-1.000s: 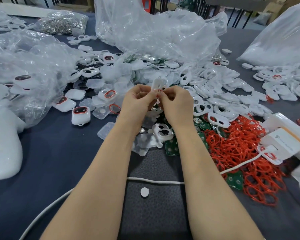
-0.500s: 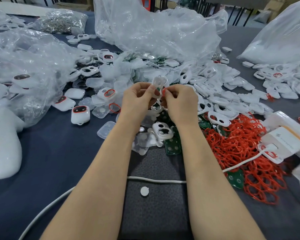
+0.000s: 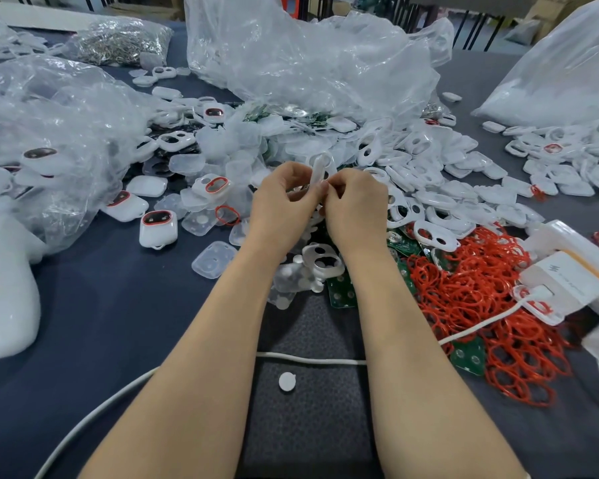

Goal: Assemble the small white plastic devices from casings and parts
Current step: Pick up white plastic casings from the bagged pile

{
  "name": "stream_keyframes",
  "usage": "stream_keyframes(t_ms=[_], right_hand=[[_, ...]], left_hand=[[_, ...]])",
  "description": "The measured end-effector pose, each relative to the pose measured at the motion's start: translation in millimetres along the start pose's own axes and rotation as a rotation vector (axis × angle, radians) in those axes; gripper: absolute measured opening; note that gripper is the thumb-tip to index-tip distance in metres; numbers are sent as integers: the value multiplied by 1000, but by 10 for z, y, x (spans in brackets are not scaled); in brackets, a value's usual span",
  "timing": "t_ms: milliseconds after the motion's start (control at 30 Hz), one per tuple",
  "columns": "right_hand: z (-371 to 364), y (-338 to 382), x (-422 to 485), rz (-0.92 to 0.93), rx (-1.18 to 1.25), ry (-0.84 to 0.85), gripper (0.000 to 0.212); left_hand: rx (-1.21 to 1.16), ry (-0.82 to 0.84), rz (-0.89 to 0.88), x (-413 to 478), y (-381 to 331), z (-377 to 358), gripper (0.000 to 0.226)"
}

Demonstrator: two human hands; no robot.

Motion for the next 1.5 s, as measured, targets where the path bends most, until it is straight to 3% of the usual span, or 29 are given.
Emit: stream_keyframes(t_ms=[233,433,600,900,1500], right_hand=[[-22,-23,-4,-29,-6,-13,21],[24,-65,24,-61,26,5,20],[11,-58,27,-64,-18,-4,21],[31,-40,31,-45,35,4,20],[-57,-46,33,-63,-48,40,24]], left_hand=[[107,-34,-54,21,11,-8,5],[68,-15,-41,18,25,-37,15],[80,-14,-41,12,32,-43,7],[56,-18,-34,21,5,-8,17],[305,-51,-166,7,-39,-36,11]])
Point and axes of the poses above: each hand's wrist, its own x-axis towards the middle knuckle, its own z-axis out of the back of the hand, y = z × x, the point moved 5 cm from there along x, towards the middle knuckle, and after that the axes turned 6 degrees about -z, right-handed, at the moved point
